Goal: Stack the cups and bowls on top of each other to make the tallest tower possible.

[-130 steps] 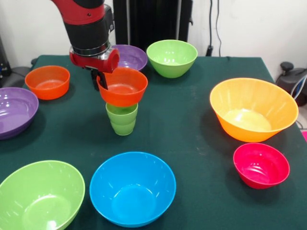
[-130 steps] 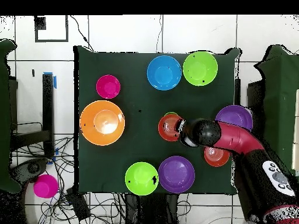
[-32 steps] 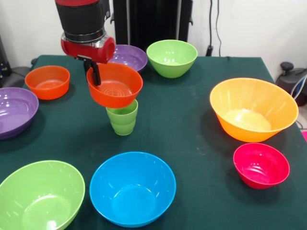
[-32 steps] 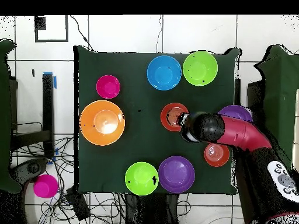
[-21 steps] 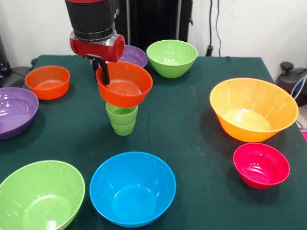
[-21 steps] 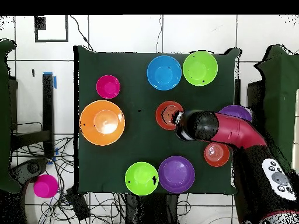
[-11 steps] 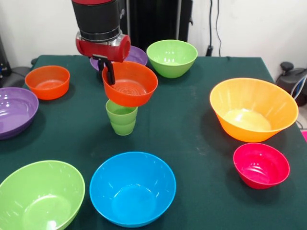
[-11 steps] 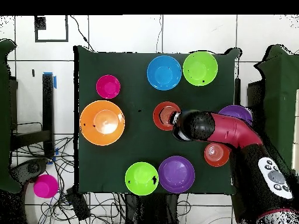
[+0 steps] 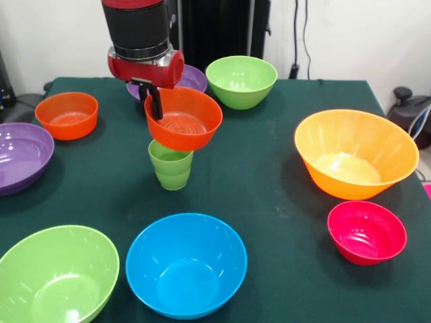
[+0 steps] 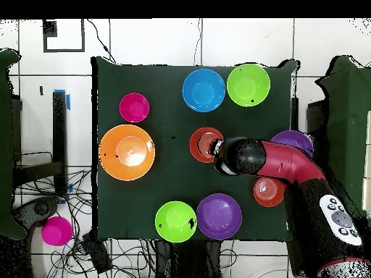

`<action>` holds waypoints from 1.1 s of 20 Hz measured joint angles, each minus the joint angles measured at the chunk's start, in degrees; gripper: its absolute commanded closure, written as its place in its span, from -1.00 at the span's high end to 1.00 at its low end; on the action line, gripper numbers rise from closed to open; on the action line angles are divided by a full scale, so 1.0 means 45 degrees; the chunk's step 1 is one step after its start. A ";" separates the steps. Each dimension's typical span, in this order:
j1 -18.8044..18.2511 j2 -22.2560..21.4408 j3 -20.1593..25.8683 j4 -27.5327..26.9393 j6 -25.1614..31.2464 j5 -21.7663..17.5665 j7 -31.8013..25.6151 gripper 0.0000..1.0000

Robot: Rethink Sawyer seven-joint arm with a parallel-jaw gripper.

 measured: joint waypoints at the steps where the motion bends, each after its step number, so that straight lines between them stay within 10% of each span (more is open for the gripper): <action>1: 0.0000 0.0001 0.0000 0.0004 0.0000 -0.0003 0.0000 -1.00; 22: -0.0025 0.0642 -0.0115 -0.0009 -0.0003 0.0000 0.0000 -1.00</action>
